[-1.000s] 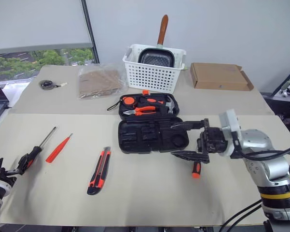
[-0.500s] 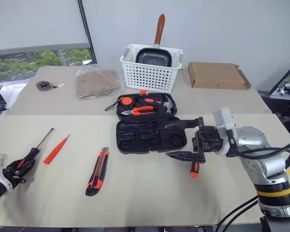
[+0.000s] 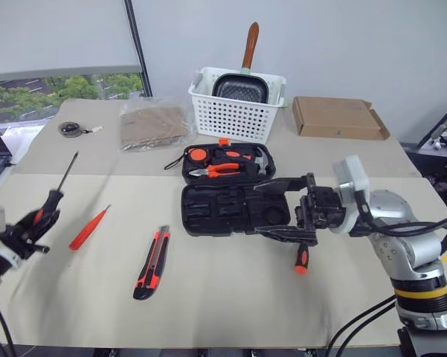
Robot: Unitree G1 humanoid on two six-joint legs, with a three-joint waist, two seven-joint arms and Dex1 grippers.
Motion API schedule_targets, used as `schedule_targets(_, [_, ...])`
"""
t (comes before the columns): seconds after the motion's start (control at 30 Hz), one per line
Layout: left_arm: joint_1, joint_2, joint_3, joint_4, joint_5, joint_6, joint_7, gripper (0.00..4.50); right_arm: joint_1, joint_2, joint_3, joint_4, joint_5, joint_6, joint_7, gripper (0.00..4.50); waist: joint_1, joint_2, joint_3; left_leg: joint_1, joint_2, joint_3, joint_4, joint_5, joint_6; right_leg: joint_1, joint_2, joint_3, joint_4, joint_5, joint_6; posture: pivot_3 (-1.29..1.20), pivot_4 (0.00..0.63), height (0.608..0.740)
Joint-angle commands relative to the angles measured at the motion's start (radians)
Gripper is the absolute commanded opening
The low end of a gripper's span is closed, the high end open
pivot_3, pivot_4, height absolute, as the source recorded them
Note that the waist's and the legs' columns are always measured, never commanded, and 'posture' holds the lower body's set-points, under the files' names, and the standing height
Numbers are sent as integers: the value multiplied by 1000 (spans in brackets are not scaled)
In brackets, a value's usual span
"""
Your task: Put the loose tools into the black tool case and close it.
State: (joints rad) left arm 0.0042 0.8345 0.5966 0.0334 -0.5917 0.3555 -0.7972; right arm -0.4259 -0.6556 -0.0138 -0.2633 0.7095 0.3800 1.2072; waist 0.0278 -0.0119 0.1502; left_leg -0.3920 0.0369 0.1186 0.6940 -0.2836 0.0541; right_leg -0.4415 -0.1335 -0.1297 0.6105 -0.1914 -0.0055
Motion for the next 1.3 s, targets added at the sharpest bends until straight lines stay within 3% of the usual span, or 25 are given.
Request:
schedule_targets(0.03, [-128, 66, -200, -101, 44, -1, -120, 979, -15, -23, -46, 43, -24, -30, 10, 4500, 4, 1, 0, 0, -1, 1, 0, 0, 0, 1, 0, 1, 0, 0, 0, 0, 150, 700])
schedule_targets(0.2, [-393, 29, -518, 3, 218, -135, -279, 979, 10, -32, -81, 108, -130, -125, -44, 4500, 8, 3, 1, -1, -4, 6, 0, 4, -5, 2, 6, 3, 1, 0, 1, 0, 150, 700])
schedule_targets(0.43, [-685, -149, -740, 346, 412, -341, -347, 979, 92, -66, -133, 58, -232, -118, -203, 4500, 3, 2, 1, -3, -3, 7, 0, 11, 1, 1, 11, 4, 1, 1, 0, 0, 150, 700])
schedule_targets(0.77, [-963, -343, -827, 839, 559, -575, -397, 979, 252, -79, -233, -95, -221, -83, -323, 4500, -6, 0, 2, -5, -3, 7, 2, 9, 7, 2, 11, 5, 0, 0, 4, 0, 150, 700])
schedule_targets(1.03, [-1065, -387, -862, 1010, 674, -641, -381, 979, 290, -86, -257, -119, -219, -81, -350, 4500, -15, 0, 2, -5, -3, 5, 3, 6, 12, 2, 10, 4, 1, 0, 4, 0, 150, 700])
schedule_targets(1.3, [-1087, -385, -856, 1057, 720, -663, -380, 979, 283, -81, -250, -102, -225, -93, -348, 4500, -16, 0, 2, -5, -3, 5, 4, 6, 13, 2, 10, 4, 2, 0, 4, 0, 150, 700])
